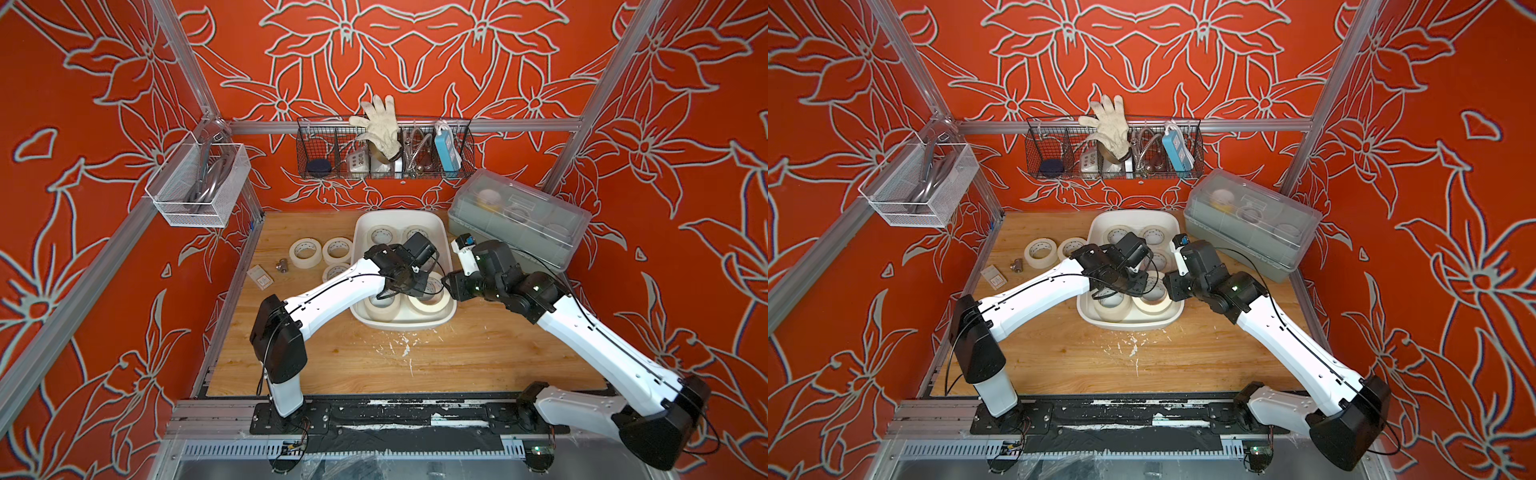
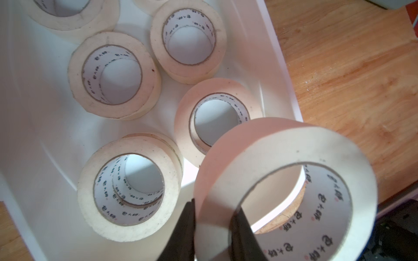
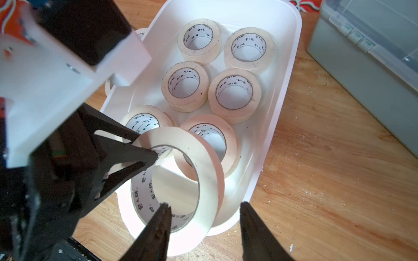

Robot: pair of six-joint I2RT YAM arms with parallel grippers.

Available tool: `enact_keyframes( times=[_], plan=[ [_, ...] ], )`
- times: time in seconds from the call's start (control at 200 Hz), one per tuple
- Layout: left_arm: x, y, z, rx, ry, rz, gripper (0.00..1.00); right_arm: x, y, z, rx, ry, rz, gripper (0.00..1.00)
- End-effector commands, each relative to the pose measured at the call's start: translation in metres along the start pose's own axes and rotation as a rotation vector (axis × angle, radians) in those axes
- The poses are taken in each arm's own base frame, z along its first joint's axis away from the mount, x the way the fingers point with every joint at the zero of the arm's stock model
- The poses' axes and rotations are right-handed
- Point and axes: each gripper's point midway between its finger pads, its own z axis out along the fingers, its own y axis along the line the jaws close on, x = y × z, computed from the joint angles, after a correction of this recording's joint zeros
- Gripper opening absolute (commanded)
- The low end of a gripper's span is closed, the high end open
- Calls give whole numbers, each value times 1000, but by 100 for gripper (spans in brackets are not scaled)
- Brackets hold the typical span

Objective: Take out the art tape in the storage box
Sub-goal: Pick up the art tape from the storage box.

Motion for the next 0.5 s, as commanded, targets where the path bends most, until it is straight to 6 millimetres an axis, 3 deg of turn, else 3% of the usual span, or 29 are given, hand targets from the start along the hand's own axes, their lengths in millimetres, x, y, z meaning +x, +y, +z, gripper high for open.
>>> enact_keyframes(
  times=[0.0, 0.29, 0.49],
  plan=[
    [-19, 21, -32, -40, -104, -51, 0, -8, 8, -11, -44, -41, -17, 56],
    [-24, 92, -54, -151, -165, -206, 0, -15, -3, -31, 11, -102, -26, 60],
    [-16, 154, -73, -212, -215, -377, 0, -11, -7, -26, 23, -90, -20, 60]
  ],
)
